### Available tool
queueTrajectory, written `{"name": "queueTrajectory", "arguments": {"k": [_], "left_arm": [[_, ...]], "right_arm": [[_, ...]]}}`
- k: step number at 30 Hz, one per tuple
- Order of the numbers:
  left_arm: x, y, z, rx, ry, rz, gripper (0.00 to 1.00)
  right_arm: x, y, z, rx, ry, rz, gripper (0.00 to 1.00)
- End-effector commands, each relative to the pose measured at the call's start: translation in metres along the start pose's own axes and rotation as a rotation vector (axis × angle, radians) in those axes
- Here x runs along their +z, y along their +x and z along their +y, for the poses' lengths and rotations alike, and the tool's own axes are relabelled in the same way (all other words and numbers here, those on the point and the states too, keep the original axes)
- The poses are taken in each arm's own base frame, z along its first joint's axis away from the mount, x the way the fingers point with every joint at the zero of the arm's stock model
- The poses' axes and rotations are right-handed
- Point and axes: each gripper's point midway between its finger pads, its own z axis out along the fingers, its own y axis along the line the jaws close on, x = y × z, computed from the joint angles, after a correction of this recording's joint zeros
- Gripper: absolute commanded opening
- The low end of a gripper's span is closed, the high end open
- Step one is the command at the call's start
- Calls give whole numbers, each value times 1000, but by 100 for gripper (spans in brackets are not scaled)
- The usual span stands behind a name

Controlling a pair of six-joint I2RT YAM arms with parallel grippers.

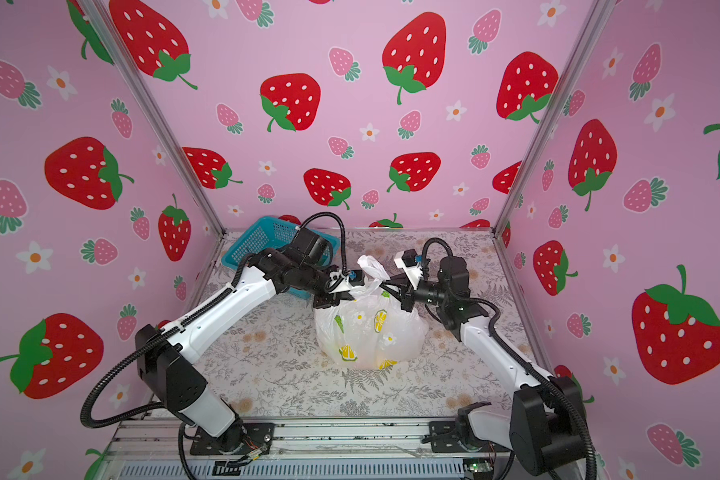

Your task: Place the fake fruits into the plastic bag and tie a complex knot

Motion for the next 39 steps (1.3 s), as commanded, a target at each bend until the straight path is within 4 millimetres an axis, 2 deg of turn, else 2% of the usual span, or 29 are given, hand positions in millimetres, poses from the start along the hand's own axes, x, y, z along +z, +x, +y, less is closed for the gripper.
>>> {"name": "queueTrajectory", "arguments": {"k": [1, 8, 21, 25, 26, 35, 39], "left_arm": [[-6, -3, -2, 40, 26, 30, 0], [-7, -10, 4, 39, 30, 15, 0], [-1, -18, 16, 26, 6, 4, 0], [-1, -22, 17, 26, 2, -9, 1], [-1, -22, 17, 22, 2, -12, 0], [-1, -28, 17, 12, -2, -35, 1], [-5, -31, 14, 13, 6, -53, 0]], "right_arm": [[-1, 1, 6, -57, -45, -5, 13], [-1, 4, 10, -92, -60, -4, 32], [0, -2, 23, -142, -108, -39, 48], [1, -3, 22, -156, -96, -40, 51], [1, -3, 22, -156, -95, -41, 55], [2, -1, 24, -169, -91, -39, 70], [1, 5, 17, -181, -36, -15, 73]]}}
